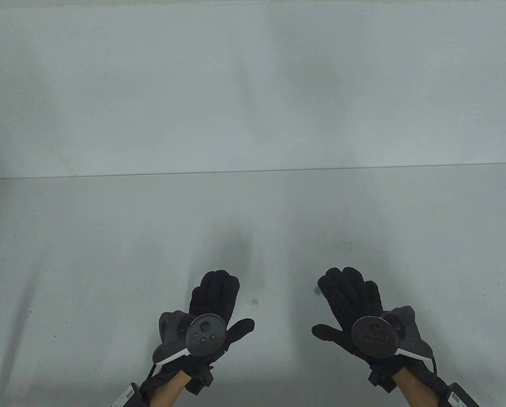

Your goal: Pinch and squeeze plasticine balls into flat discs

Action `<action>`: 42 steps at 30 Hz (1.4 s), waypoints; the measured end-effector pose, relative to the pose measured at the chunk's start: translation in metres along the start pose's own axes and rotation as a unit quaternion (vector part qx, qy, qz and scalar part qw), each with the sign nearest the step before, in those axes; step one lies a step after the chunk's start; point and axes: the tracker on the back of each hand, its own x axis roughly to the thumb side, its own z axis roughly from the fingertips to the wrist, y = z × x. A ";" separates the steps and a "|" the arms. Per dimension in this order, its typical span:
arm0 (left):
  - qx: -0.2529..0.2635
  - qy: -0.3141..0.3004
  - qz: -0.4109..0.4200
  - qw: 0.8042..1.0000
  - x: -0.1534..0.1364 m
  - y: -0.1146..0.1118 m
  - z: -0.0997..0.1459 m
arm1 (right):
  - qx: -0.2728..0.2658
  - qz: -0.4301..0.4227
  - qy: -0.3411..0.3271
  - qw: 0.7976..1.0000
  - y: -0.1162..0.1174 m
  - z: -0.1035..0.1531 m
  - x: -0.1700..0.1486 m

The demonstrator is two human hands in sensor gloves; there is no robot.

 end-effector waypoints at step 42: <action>-0.166 0.164 -0.196 0.952 -0.102 -0.080 -0.108 | -0.009 -0.014 0.003 1.000 -0.002 0.000 -0.003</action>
